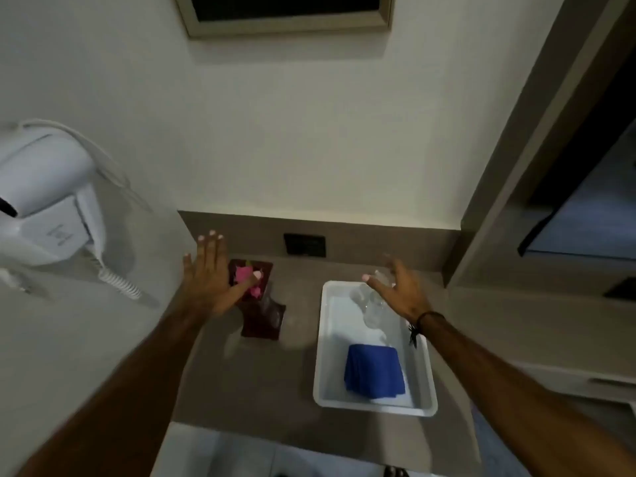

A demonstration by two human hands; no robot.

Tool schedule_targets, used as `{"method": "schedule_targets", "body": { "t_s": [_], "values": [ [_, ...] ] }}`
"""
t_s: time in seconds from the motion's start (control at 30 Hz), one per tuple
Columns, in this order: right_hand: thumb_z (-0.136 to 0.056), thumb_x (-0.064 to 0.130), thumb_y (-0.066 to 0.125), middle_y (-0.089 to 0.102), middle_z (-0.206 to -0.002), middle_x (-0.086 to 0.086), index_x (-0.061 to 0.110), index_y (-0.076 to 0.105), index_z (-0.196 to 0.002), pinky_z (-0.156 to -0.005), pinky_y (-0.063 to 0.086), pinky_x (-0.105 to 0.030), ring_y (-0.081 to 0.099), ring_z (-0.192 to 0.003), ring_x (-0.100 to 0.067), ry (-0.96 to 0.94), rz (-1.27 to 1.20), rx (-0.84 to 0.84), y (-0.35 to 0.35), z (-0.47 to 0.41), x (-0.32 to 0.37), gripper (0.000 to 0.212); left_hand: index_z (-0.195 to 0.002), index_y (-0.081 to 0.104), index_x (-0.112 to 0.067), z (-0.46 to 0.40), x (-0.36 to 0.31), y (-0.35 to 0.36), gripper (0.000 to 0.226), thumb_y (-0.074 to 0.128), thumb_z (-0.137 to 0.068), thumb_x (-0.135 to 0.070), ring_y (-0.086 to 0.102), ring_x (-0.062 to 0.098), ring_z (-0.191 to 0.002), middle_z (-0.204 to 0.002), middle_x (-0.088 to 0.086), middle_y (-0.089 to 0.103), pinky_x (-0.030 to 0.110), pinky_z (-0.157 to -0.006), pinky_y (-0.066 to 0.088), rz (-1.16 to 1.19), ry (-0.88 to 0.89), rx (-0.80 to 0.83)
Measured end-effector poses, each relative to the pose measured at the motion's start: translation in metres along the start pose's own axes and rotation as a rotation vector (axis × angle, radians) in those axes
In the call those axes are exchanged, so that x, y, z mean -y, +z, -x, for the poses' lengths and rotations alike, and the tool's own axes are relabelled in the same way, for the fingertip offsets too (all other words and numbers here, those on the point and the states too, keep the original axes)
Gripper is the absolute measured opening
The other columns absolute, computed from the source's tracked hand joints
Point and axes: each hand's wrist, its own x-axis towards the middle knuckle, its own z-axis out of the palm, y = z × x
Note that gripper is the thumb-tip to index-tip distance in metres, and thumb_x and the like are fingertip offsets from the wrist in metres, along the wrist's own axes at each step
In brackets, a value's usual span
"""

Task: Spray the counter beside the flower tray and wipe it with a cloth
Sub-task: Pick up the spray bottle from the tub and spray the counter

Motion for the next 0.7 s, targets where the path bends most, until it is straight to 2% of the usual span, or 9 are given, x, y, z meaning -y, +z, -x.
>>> {"method": "schedule_targets", "body": {
  "t_s": [0.1,0.17,0.27,0.43,0.53,0.6,0.7],
  "values": [
    [-0.083,0.055,0.067,0.065,-0.126,-0.001,0.026,0.054,-0.131,-0.087,0.049,-0.028,0.062,-0.114,-0.021,0.085,-0.229,-0.031,0.018,0.007,-0.012,0.057,-0.157,-0.011,-0.011,0.016,-0.002,0.011,0.124,0.024,-0.069,-0.092,-0.017,0.030,-0.154,-0.167,0.012,-0.017,0.052,-0.121,-0.011,0.077,-0.089,0.079],
    [-0.088,0.048,0.065,0.067,-0.119,-0.001,0.027,0.057,-0.125,-0.089,0.051,-0.030,0.064,-0.112,-0.023,0.140,-0.368,-0.056,0.030,0.009,-0.012,0.043,-0.157,-0.010,-0.009,0.027,-0.002,0.021,0.122,0.031,-0.073,-0.088,-0.014,0.032,-0.155,-0.167,0.015,-0.014,0.053,-0.123,-0.007,0.109,-0.111,0.109],
    [-0.095,0.042,0.057,0.066,-0.123,-0.008,0.020,0.053,-0.135,-0.099,0.051,-0.038,0.062,-0.115,-0.025,0.180,-0.439,-0.049,0.044,0.003,-0.006,0.046,-0.157,-0.007,-0.007,0.032,-0.009,0.030,0.117,0.035,-0.078,-0.081,-0.011,0.033,-0.155,-0.168,0.017,-0.010,0.052,-0.123,-0.005,0.131,-0.116,0.145],
    [-0.097,0.041,0.056,0.069,-0.108,-0.013,0.016,0.054,-0.134,-0.094,0.056,-0.044,0.067,-0.102,-0.029,0.169,-0.458,-0.052,0.053,-0.011,0.002,0.045,-0.157,-0.009,-0.009,0.028,-0.010,0.042,0.119,0.031,-0.075,-0.086,-0.015,0.028,-0.155,-0.168,0.013,-0.012,0.049,-0.122,-0.010,0.183,-0.191,0.169],
    [-0.095,0.039,0.059,0.068,-0.088,-0.010,0.012,0.061,-0.121,-0.077,0.061,-0.045,0.067,-0.078,-0.024,0.120,-0.403,0.048,0.062,-0.013,0.013,0.037,-0.157,-0.007,-0.011,0.028,-0.006,0.044,0.127,0.024,-0.066,-0.093,-0.013,0.030,-0.155,-0.169,0.012,-0.010,0.047,-0.120,-0.011,0.200,-0.191,0.157],
    [-0.092,0.039,0.063,0.068,-0.075,-0.007,0.012,0.064,-0.107,-0.061,0.059,-0.037,0.066,-0.062,-0.019,0.117,-0.396,0.155,0.078,-0.008,0.026,0.031,-0.158,-0.005,-0.010,0.029,-0.006,0.044,0.123,0.029,-0.071,-0.089,-0.011,0.031,-0.155,-0.169,0.013,-0.009,0.050,-0.122,-0.008,0.203,-0.188,0.151],
    [-0.088,0.043,0.065,0.066,-0.059,0.002,0.014,0.068,-0.086,-0.047,0.052,-0.026,0.062,-0.044,-0.007,0.126,-0.318,0.280,0.109,-0.001,0.045,0.029,-0.158,-0.004,-0.008,0.029,-0.011,0.040,0.115,0.036,-0.078,-0.080,-0.011,0.033,-0.155,-0.168,0.015,-0.008,0.051,-0.123,-0.006,0.202,-0.184,0.165]
  ]
}}
